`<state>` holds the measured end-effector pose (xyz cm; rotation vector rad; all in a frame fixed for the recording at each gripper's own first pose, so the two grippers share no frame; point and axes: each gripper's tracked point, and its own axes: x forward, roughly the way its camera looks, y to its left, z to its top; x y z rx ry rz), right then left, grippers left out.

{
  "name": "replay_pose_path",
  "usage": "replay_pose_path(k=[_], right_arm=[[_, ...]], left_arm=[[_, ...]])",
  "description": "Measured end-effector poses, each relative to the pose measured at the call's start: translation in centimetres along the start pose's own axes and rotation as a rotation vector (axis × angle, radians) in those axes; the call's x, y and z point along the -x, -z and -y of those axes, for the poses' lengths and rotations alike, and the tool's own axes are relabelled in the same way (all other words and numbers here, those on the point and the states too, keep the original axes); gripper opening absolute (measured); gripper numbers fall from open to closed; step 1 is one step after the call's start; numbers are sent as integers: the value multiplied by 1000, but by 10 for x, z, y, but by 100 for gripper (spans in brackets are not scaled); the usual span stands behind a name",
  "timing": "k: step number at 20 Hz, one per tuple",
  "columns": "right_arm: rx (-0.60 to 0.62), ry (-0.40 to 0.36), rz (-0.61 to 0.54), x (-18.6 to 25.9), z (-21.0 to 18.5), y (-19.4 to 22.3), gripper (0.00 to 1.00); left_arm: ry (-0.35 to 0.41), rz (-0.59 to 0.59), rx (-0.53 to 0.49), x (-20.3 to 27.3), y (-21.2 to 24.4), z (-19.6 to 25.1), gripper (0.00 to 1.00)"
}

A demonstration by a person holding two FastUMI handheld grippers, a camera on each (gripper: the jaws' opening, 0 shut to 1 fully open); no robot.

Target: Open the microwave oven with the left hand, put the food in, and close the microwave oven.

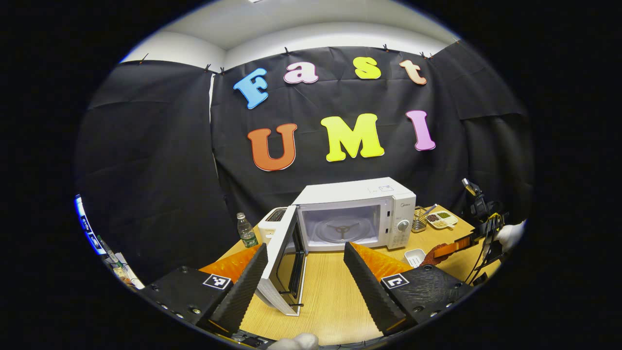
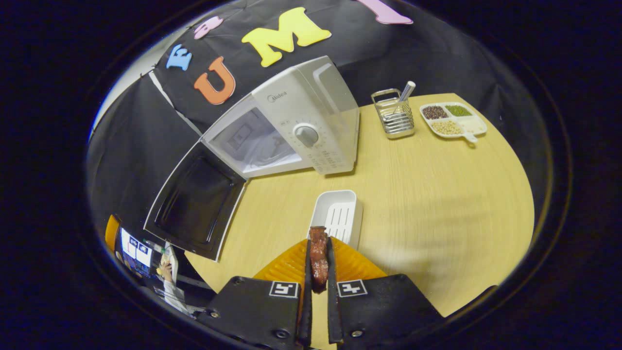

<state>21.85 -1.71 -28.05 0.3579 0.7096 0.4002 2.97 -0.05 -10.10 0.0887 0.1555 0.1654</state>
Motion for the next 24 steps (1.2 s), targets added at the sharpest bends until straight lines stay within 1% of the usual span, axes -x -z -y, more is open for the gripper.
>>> replay_pose_path(k=[1, 6, 10, 12, 15, 18, 20, 22, 24], right_arm=[[0, -8, 18, 5, -11, -8, 16], [-35, -40, 141, 20, -71, -43, 16], [-134, -78, 231, 4, -119, -57, 16], [-184, -84, 284, -16, -136, -60, 16], [-282, -67, 365, -52, -154, -64, 15], [-400, -66, 434, -98, -168, -73, 16], [-461, -50, 482, -129, -172, -85, 15], [-475, -14, 520, -160, -172, -98, 16], [-471, 17, 555, -190, -172, -112, 16]], left_arm=[[4, 2, -2, 1, 0, -4, 96], [32, 3, -1, 8, 0, -20, 96], [47, -2, 0, 15, 2, -41, 96], [55, -4, 7, 17, 3, -52, 96], [68, -13, 11, 18, 9, -67, 96], [78, -13, -15, 16, 12, -79, 96], [86, -17, -32, 14, 18, -87, 96], [84, -18, -39, 13, 19, -96, 96], [90, -28, -22, 11, 24, -102, 96]])
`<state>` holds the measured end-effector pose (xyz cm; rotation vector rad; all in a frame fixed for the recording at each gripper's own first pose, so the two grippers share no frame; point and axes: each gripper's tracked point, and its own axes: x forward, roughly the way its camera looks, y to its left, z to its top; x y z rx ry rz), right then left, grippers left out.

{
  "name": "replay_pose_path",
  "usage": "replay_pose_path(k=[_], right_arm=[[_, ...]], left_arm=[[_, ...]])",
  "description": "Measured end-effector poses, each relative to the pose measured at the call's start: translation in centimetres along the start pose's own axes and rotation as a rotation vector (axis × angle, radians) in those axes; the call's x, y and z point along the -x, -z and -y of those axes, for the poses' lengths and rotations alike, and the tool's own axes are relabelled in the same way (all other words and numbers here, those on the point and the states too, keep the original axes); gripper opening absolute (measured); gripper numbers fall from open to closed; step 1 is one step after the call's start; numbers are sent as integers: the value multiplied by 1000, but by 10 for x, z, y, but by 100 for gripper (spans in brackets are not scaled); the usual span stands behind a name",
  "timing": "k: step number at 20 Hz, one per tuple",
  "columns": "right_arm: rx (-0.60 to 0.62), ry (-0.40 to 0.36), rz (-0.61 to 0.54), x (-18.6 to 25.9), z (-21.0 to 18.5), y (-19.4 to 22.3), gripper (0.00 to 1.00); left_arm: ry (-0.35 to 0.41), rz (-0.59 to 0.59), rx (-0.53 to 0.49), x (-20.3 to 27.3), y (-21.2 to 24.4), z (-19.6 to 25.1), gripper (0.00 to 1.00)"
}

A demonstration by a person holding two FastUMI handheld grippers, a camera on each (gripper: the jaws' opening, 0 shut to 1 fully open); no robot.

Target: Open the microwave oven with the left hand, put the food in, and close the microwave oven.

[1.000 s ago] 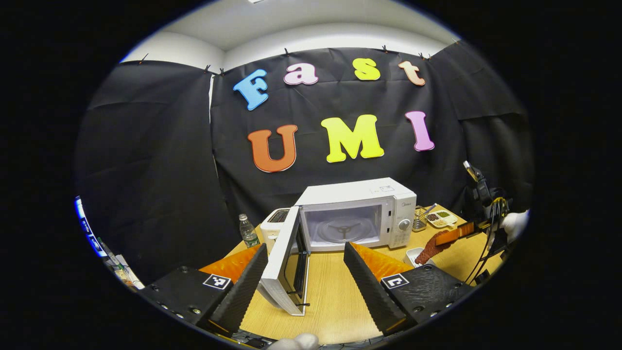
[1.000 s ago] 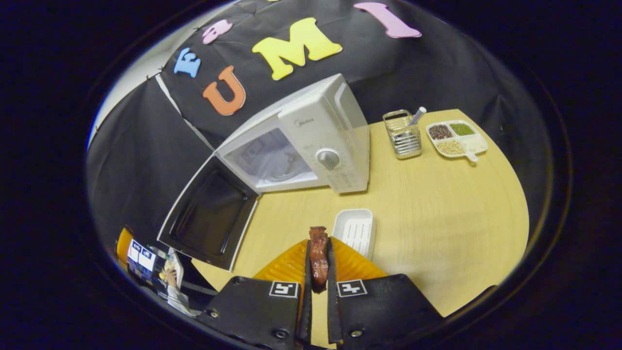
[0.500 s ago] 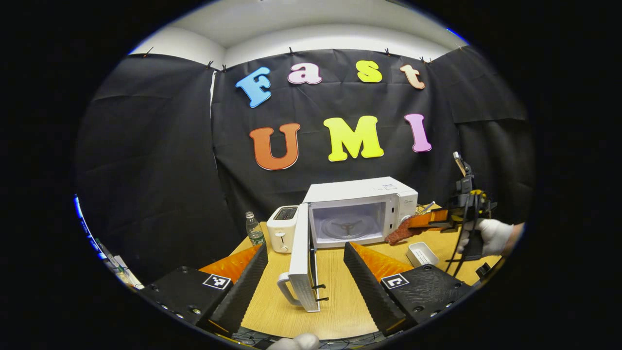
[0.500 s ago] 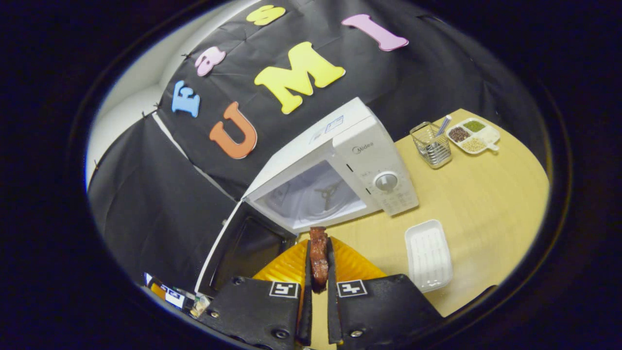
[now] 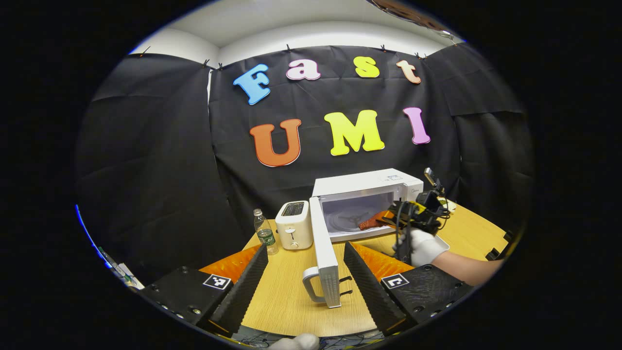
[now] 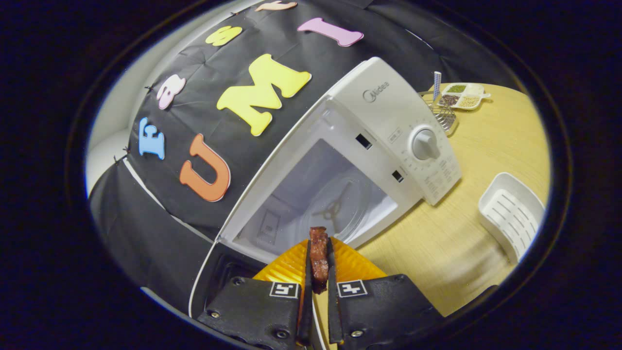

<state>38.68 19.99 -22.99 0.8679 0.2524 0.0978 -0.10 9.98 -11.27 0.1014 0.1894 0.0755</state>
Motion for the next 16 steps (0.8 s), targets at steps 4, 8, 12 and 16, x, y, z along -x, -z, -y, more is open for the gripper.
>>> replay_pose_path(k=[4, 8, 12, 16], right_arm=[[-13, 4, 55, -59, -9, 8, 16], [112, 69, 110, -98, 1, 14, 16], [228, 74, 159, -114, 2, 13, 18], [329, 118, 164, -118, 14, 8, 17]], left_arm=[[-22, -13, -16, -7, 6, -18, 96], [-44, -34, -10, -17, 17, -25, 96], [-48, -49, -9, -24, 23, -27, 96], [-56, -53, 4, -30, 24, -27, 96]])
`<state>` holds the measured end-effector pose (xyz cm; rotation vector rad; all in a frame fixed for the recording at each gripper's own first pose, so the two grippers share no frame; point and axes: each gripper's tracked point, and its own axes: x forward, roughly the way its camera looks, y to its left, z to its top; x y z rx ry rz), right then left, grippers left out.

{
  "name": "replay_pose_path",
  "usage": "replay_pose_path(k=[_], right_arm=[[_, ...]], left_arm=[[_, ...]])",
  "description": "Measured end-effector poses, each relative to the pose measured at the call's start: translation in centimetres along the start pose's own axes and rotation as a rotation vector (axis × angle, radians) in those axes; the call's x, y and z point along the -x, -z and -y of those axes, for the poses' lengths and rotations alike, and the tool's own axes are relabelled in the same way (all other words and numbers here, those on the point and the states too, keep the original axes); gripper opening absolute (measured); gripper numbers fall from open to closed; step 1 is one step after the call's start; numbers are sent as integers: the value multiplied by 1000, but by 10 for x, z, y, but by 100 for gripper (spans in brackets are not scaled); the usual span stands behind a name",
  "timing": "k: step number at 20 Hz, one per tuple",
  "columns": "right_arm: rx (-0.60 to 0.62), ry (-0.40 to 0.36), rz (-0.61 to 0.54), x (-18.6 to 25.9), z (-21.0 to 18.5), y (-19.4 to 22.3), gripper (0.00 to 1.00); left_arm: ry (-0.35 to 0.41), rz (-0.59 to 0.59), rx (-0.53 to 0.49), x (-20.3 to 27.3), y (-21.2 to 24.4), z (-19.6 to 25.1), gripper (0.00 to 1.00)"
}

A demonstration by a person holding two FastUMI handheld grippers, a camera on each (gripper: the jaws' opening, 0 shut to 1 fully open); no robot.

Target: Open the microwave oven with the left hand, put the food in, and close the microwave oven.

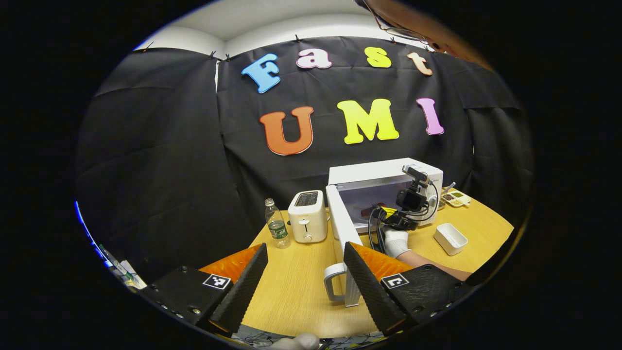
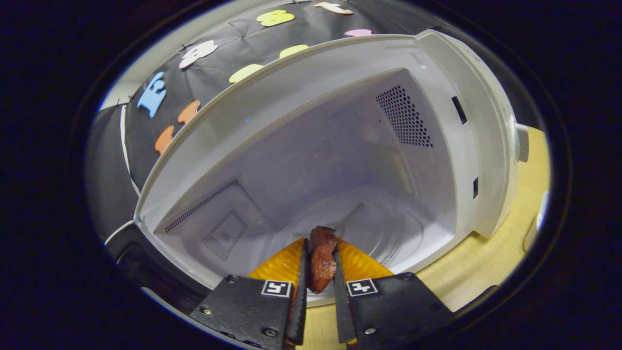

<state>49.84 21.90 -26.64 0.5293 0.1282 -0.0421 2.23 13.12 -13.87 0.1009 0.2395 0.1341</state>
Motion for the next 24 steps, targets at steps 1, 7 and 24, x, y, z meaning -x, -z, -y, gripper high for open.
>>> replay_pose_path(k=[1, 7, 24], right_arm=[[25, 12, 0, 0, 5, -1, 24], [258, 44, -9, -2, 13, -1, 64], [363, -65, -41, 81, -5, -42, 96]], left_arm=[[-1, -4, 1, 0, 1, 1, 96], [-4, -7, -7, -4, 2, 6, 96], [1, 34, 30, 1, -13, 14, 96]])
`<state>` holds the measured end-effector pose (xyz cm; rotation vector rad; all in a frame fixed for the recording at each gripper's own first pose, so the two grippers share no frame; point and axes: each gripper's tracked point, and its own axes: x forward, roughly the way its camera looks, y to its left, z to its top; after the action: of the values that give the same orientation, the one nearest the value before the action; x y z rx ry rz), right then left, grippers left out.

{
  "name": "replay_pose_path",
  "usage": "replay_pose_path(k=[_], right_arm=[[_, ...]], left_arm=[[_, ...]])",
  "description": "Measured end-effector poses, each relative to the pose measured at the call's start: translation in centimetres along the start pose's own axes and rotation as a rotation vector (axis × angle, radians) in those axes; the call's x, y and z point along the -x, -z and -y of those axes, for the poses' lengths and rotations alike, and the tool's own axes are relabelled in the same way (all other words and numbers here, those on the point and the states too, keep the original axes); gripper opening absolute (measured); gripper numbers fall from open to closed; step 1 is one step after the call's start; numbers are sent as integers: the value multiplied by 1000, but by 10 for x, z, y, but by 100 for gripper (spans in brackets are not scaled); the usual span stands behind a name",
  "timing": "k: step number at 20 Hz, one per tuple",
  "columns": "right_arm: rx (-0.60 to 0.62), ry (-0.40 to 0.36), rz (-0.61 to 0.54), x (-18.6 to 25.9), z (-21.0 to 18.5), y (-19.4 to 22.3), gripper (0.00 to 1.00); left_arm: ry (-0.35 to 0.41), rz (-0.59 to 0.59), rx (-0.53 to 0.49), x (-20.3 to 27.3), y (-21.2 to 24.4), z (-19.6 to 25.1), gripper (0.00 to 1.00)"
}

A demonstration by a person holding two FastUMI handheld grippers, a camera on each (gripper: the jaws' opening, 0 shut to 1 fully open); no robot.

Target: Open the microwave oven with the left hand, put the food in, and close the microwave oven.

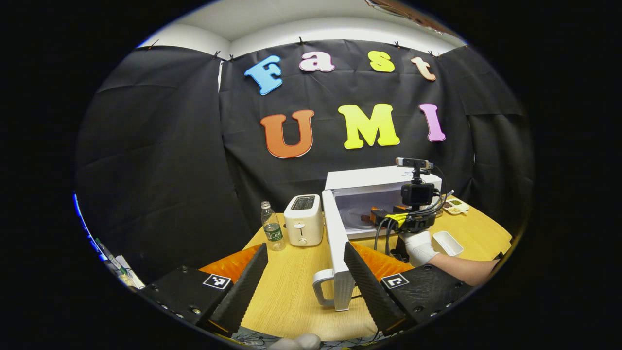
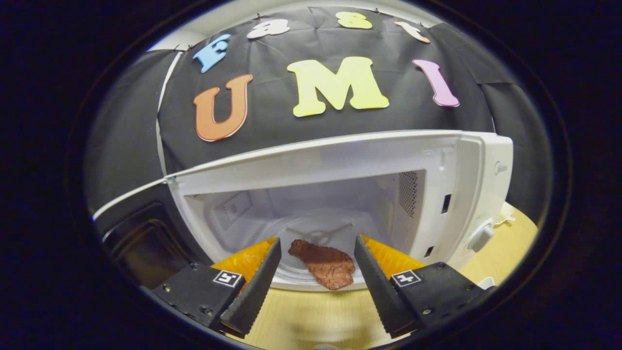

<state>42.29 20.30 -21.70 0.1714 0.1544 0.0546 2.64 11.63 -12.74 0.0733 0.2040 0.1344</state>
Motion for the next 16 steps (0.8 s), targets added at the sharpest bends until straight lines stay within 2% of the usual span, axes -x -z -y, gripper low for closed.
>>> replay_pose_path(k=[7, 10, 16], right_arm=[[90, -26, 1, 131, 37, -77, 98], [156, 5, 20, 194, 76, -112, 98], [160, 114, 40, 302, 150, -152, 99]], left_arm=[[46, 65, -1, 6, -29, 8, 96], [72, 101, 8, 7, -41, 15, 96], [117, 118, 2, 4, -46, 34, 96]])
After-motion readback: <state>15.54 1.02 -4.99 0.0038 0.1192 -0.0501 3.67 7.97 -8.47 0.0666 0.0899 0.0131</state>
